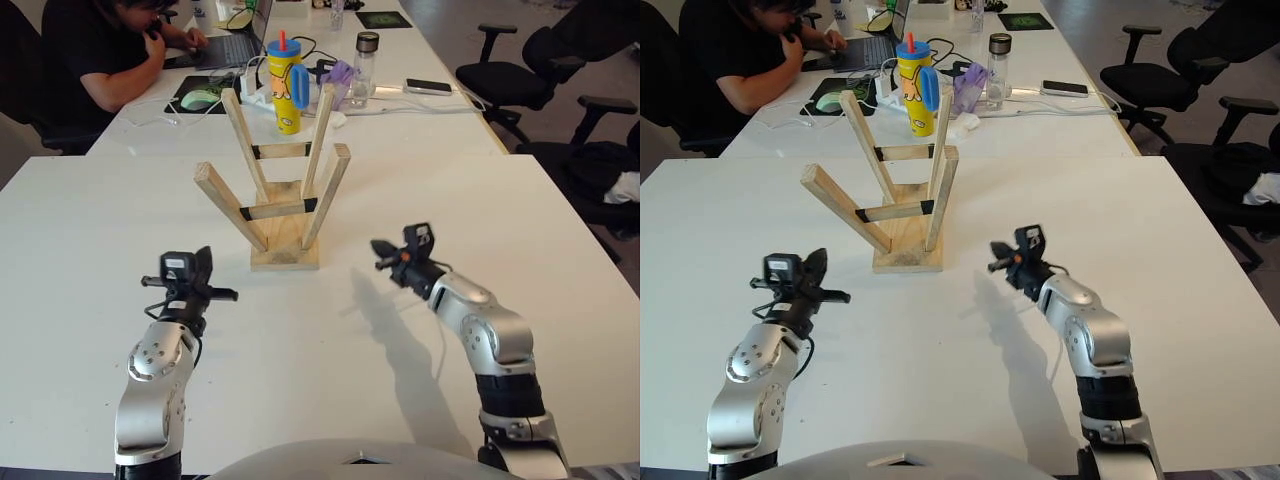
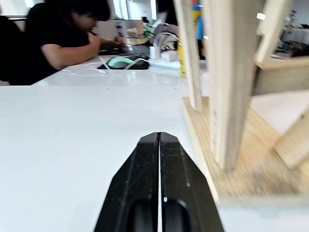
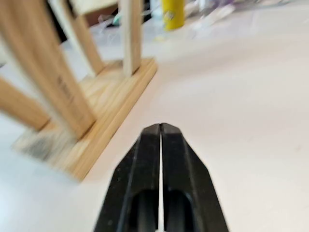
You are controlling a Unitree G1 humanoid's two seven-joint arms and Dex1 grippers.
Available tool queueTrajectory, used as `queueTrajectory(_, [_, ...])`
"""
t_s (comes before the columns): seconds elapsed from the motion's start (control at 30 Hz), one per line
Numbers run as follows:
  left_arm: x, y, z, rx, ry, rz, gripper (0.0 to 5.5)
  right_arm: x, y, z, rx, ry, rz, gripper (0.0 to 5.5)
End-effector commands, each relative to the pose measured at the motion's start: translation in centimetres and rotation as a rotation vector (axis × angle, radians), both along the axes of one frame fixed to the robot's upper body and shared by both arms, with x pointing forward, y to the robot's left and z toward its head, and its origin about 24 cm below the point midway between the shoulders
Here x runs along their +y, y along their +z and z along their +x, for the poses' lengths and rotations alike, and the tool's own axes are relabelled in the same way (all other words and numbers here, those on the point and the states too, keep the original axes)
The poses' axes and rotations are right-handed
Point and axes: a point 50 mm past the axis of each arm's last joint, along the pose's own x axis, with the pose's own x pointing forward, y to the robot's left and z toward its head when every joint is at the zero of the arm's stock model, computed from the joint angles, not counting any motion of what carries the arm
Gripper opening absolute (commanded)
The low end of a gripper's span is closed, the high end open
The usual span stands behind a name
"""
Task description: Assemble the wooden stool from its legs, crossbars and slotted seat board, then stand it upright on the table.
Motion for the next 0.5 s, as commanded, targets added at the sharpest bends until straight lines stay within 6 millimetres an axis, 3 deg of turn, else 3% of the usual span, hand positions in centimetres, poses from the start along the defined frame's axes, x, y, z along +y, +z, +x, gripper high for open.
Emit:
queueTrajectory(0.03, [0.3, 4.4, 3.1, -0.197, 0.075, -0.012, 0.04, 1.1, 4.2, 2.2, -0.229, -0.074, 0.046, 0.00])
queueTrajectory(0.23, [0.0, 6.2, 4.1, -0.222, 0.101, 0.057, 0.04, 1.1, 6.8, 2.4, -0.373, -0.155, 0.078, 0.00])
queueTrajectory(0.37, [0.3, 6.0, 3.5, -0.202, 0.143, 0.048, 0.04, 0.7, 7.9, 2.3, -0.422, -0.209, 0.102, 0.00])
queueTrajectory(0.43, [0.2, 5.9, 3.6, -0.194, 0.134, 0.047, 0.04, 1.1, 8.4, 2.4, -0.435, -0.203, 0.110, 0.00])
queueTrajectory(0.5, [-1.4, 5.7, 4.2, -0.163, 0.031, 0.051, 0.04, 3.4, 8.6, 2.7, -0.432, -0.098, 0.099, 0.00])
